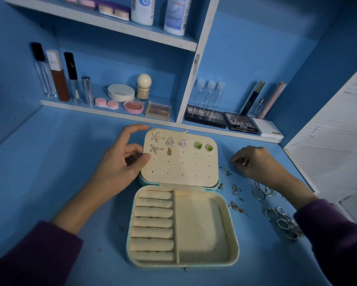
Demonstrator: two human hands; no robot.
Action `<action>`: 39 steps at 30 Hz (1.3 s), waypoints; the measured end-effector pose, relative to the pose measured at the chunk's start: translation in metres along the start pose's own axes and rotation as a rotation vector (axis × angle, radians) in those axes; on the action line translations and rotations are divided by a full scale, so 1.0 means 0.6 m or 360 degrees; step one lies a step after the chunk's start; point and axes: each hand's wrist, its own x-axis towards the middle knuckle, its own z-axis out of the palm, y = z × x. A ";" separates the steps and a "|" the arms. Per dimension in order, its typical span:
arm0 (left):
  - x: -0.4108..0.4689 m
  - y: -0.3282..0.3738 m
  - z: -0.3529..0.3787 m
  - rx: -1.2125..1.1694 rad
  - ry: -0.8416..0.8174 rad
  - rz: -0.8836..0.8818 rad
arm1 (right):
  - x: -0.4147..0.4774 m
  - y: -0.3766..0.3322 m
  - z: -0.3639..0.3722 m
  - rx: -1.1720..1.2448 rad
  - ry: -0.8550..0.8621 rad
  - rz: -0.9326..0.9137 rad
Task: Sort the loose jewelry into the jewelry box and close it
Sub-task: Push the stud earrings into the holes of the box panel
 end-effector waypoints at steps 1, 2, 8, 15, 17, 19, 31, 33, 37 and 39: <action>0.000 0.000 0.000 0.0000 0.0002 0.0000 | 0.001 0.001 0.000 0.0005 -0.0003 -0.0001; 0.000 -0.001 0.000 0.0003 0.0004 -0.0001 | 0.001 0.001 0.000 0.0004 -0.0010 0.0000; 0.001 -0.001 0.000 0.0011 0.0004 -0.0001 | 0.005 -0.002 -0.003 0.0027 -0.0070 0.0017; 0.001 -0.004 0.000 0.0023 0.0006 -0.0001 | 0.009 -0.005 0.000 0.0016 -0.0092 0.0064; 0.000 -0.004 0.000 -0.0001 0.0003 0.0003 | 0.010 -0.006 0.000 0.0011 -0.0109 0.0078; -0.001 -0.004 0.000 -0.0024 -0.0004 0.0009 | 0.011 -0.006 -0.002 0.0023 -0.0133 0.0096; 0.005 0.006 0.023 -0.0084 0.0127 -0.0064 | 0.010 -0.002 -0.002 0.0111 -0.0133 0.0179; 0.005 0.012 0.031 -0.0112 0.0137 -0.0067 | 0.009 -0.002 -0.002 0.0113 -0.0128 0.0184; 0.007 0.020 0.045 -0.0117 0.0167 -0.0069 | 0.011 -0.002 -0.004 0.0120 -0.0141 0.0191; 0.008 0.020 0.046 -0.0094 0.0193 -0.0059 | 0.011 -0.003 -0.003 0.0124 -0.0138 0.0197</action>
